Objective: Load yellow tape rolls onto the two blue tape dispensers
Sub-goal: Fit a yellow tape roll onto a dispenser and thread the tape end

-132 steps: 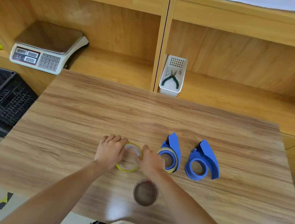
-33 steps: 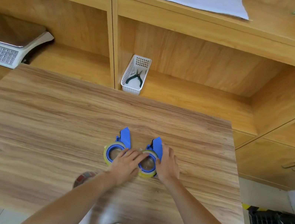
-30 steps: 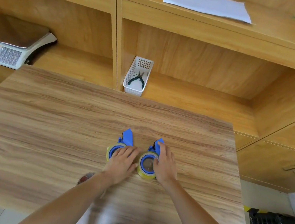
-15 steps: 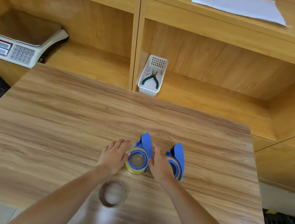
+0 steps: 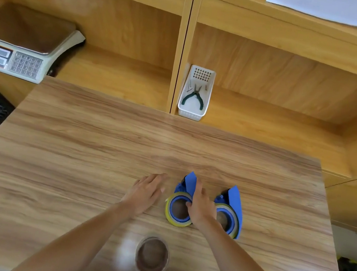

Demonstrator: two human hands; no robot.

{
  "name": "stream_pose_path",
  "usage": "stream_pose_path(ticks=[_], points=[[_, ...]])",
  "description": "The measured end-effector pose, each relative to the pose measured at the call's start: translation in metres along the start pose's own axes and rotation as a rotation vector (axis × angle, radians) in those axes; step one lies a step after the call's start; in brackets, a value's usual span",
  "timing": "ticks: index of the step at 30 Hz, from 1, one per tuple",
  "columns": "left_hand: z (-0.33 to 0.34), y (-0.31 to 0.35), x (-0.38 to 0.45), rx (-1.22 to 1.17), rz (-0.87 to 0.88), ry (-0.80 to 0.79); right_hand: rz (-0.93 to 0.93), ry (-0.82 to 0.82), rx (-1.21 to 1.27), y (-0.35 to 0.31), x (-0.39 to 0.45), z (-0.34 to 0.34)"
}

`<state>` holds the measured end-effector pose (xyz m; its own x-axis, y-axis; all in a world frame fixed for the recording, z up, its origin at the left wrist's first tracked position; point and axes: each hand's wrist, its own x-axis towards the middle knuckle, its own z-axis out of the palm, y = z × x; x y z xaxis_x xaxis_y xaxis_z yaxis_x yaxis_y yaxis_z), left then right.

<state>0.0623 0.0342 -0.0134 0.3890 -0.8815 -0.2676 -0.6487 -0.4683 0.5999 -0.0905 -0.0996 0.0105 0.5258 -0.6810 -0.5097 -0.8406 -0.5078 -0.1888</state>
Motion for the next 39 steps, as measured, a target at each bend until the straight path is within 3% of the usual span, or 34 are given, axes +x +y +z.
stream_pose_path(ticks=[9, 15, 18, 22, 25, 31, 39], points=[[0.006, -0.001, -0.005, -0.216, -0.091, -0.053, -0.003, 0.069, 0.18, -0.005, 0.0, -0.002], [0.002, 0.014, -0.006, -0.739, -0.107, -0.118, 0.021, 0.067, 0.54, -0.005, 0.002, -0.012], [-0.005, 0.022, -0.01, -0.937, -0.099, -0.234, -0.001, 0.055, 0.686, -0.006, -0.001, -0.018], [-0.016, 0.033, -0.013, -1.17, -0.192, -0.408, -0.144, 0.013, 0.939, -0.013, -0.008, -0.031], [-0.024, 0.033, -0.014, -1.432, -0.244, -0.431, -0.239, -0.009, 0.981, -0.014, -0.011, -0.038], [-0.038, 0.041, -0.018, -1.425, -0.168, -0.421, -0.273, -0.084, 1.093, -0.01, -0.018, -0.046], [-0.039, 0.049, -0.031, -1.388, -0.203, -0.37, -0.224, -0.172, 1.116, 0.001, -0.017, -0.052]])
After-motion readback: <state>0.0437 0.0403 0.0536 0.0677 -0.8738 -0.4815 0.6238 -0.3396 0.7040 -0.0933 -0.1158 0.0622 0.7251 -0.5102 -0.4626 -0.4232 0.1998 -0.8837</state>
